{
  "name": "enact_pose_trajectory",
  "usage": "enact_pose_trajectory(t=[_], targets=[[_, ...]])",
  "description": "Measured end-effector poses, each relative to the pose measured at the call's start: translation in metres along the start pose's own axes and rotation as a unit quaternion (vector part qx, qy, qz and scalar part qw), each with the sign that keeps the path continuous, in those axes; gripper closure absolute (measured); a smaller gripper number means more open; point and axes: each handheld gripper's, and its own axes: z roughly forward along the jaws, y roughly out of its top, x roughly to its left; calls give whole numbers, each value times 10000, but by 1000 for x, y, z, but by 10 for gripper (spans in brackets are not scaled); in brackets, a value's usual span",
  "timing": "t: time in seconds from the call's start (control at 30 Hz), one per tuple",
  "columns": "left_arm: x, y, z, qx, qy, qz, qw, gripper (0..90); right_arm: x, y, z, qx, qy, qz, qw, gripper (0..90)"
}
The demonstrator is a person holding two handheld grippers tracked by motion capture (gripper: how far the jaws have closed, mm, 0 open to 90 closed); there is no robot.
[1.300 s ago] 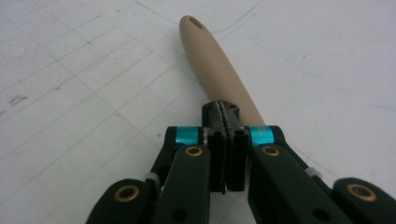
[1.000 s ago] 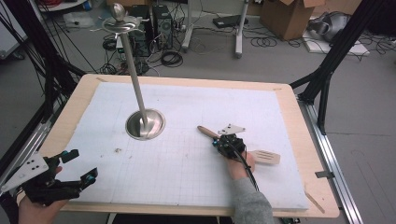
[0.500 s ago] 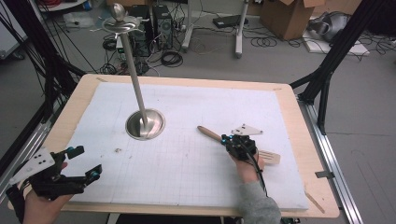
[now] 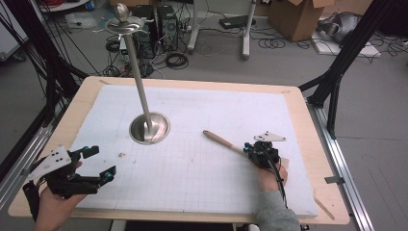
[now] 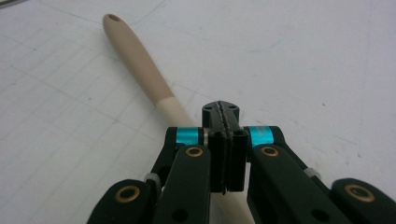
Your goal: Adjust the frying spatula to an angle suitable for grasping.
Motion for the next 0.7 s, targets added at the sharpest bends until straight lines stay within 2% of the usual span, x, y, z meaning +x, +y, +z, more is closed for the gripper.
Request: enact_pose_trajectory(t=[0.17, 0.27, 0.33, 0.43, 0.5, 0.7], targets=[[0, 0, 5, 35, -44, -12, 10000, 66, 3, 0, 4, 147, -212, -153, 9996, 900], [0, -1, 6, 55, -48, -19, 10000, 66, 8, 2, 9, 318, -417, -433, 9977, 900], [0, -2, 6, 71, -54, -17, 10000, 66, 9, 3, 12, 439, -466, -471, 9968, 900], [0, -2, 6, 67, -40, -20, 10000, 66, 9, 3, 13, 544, -435, -491, 9964, 900], [0, -2, 6, 67, -48, -15, 10000, 66, 8, 2, 15, 625, -396, -411, 9964, 900], [1, -2, 6, 63, -43, -23, 10000, 66, 6, 1, 14, 620, -291, -327, 9971, 900]])
